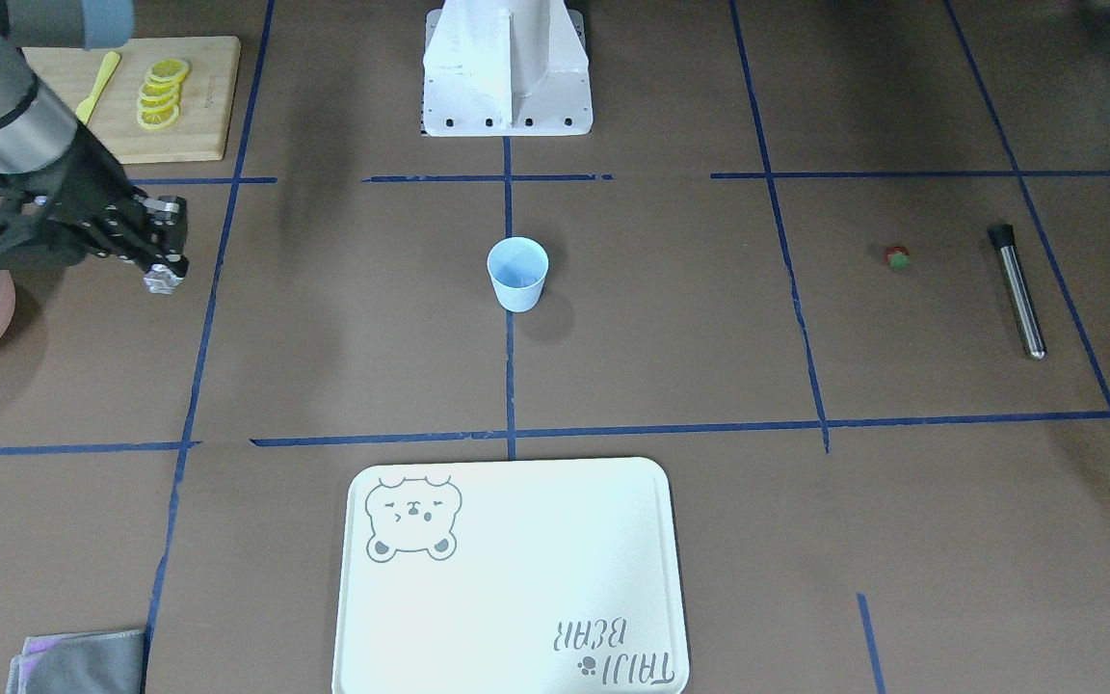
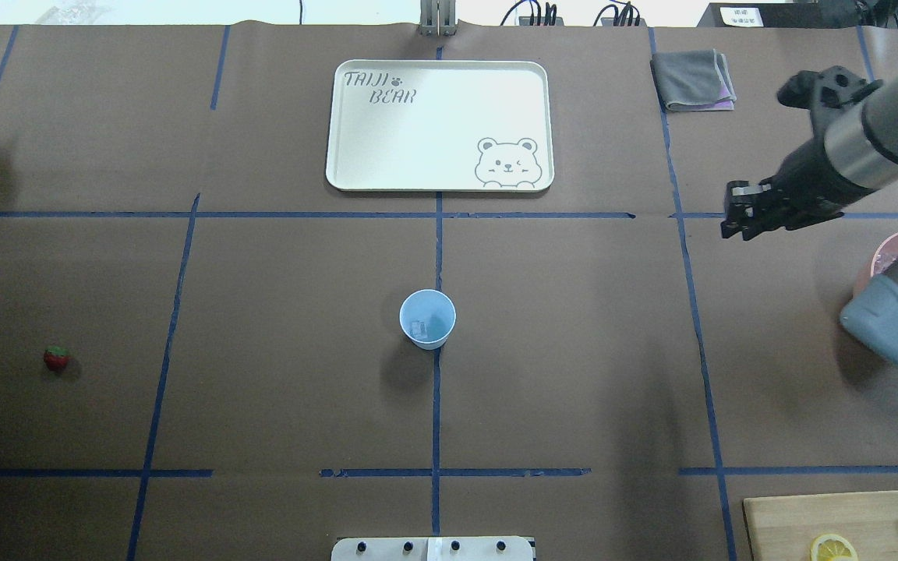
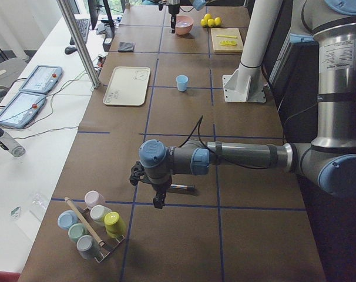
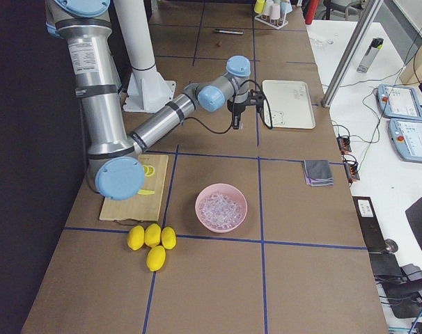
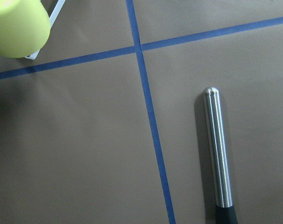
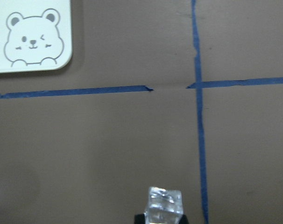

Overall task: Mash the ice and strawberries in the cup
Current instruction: 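Carry the ice cube with the right gripper over the cup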

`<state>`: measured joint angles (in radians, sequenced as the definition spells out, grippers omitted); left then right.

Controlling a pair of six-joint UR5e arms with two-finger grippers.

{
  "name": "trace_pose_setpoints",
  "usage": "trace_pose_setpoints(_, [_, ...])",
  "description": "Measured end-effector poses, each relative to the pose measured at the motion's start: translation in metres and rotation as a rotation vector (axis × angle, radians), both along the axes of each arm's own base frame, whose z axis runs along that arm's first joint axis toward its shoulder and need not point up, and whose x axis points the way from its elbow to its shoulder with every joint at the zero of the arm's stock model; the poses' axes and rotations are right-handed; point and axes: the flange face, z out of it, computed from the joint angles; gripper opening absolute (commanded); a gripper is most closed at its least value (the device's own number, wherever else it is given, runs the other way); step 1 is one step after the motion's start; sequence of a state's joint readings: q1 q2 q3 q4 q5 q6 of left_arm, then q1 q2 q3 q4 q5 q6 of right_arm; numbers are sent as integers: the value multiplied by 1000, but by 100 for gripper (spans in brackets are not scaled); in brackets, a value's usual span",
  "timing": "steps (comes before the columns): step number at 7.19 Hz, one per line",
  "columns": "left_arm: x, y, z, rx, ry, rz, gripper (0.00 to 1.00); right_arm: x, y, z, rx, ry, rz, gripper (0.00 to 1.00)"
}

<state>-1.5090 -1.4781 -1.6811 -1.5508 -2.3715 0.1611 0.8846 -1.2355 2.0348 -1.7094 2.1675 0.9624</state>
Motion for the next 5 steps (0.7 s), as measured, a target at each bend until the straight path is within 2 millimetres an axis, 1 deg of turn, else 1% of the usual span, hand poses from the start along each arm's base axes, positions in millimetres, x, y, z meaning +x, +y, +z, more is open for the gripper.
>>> trace_pose_setpoints(1, [1, 0, 0, 0, 0, 2, 100, -42, 9, -45, -7, 43, -7, 7])
trace_pose_setpoints(2, [2, 0, 0, 0, 1, 5, 100, -82, 25, -83, -15, 64, 3, 8])
trace_pose_setpoints(3, [3, 0, 0, -1, 1, 7, 100, -118, 39, -113, -27, 68, 23, 8])
trace_pose_setpoints(4, [4, 0, 1, -2, 1, 9, 100, -160, 51, -141, -37, 76, 50, 9])
trace_pose_setpoints(5, [6, 0, 1, -3, 0, 12, 100, -198, 63, -161, -48, 89, 71, 9])
